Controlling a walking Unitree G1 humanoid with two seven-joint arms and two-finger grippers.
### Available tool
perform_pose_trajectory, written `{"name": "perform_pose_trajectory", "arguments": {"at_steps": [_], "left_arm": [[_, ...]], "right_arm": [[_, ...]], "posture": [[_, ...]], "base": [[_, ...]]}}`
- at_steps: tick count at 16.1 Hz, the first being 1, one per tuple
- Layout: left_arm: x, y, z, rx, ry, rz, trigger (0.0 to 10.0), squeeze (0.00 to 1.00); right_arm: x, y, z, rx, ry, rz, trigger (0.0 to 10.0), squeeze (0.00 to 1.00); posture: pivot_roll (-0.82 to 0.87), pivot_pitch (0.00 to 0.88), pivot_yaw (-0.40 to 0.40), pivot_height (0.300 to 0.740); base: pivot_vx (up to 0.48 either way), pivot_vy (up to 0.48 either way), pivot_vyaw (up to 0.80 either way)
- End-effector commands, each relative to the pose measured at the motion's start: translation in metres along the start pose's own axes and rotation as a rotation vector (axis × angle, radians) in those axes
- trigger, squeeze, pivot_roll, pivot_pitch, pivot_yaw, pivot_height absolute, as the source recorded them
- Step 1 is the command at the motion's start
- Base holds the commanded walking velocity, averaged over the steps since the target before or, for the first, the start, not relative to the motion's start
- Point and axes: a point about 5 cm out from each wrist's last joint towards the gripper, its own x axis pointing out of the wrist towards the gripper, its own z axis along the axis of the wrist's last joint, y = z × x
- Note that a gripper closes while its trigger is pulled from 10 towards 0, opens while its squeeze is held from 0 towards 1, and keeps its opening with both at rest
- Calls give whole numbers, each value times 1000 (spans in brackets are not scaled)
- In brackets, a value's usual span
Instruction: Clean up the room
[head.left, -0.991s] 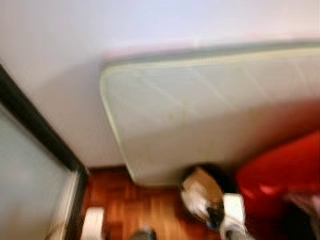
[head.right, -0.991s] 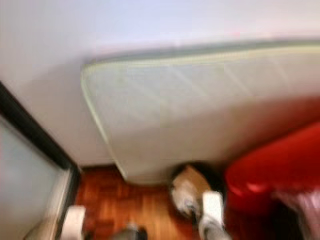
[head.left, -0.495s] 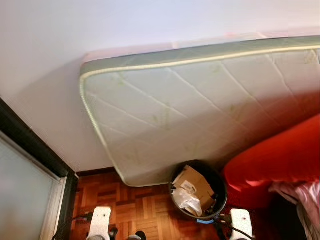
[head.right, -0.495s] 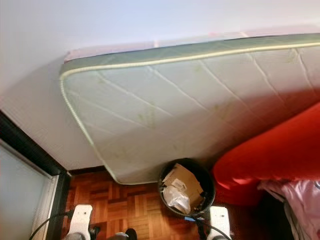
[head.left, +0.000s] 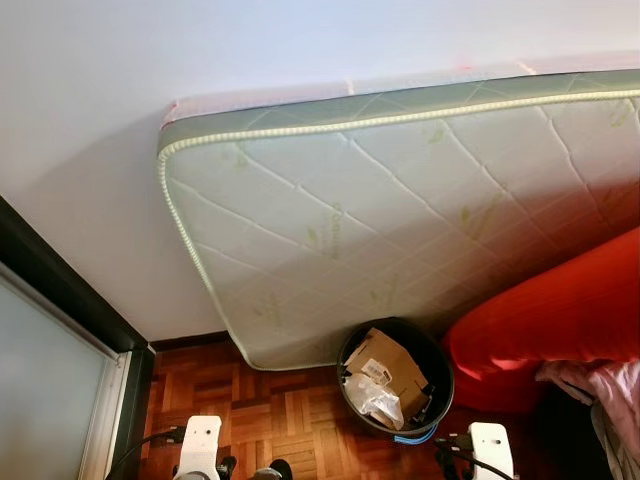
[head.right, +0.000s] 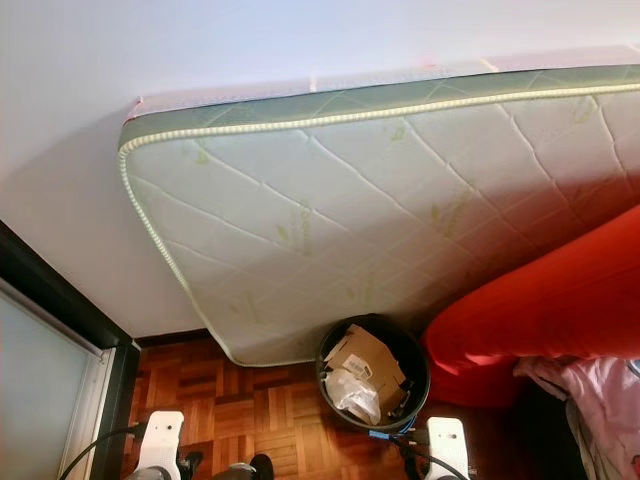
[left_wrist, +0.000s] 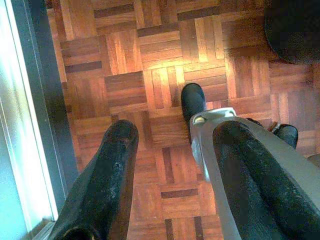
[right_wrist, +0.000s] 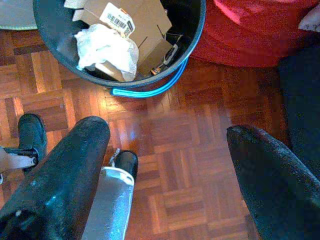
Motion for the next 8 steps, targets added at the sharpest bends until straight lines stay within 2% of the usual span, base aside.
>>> {"name": "perform_pose_trajectory", "arguments": {"at_steps": [1,4,6,8], "left_arm": [[-1,2,-7,-5,26,14,10000,0],[-1,1,-7,-3,26,11,10000,0],[-1,1,-7,33,28,5,10000,0],[-1,2,-7,56,26,13,10000,0]], "right_arm": [[-3,-5,-11,11,42,-7,10000,0],[-4,-6,-14,15,51,-5,10000,0],[-2,5,-13,4,49,10,10000,0],[0,18,-9,-2,44,27,10000,0]], "posture": [[18,183,-10,740],[19,189,-11,740],[18,194,-12,740],[18,204,-14,740]], "base": [[0,0,0],[0,0,-763],[0,0,-759],[0,-480,-759]]}}
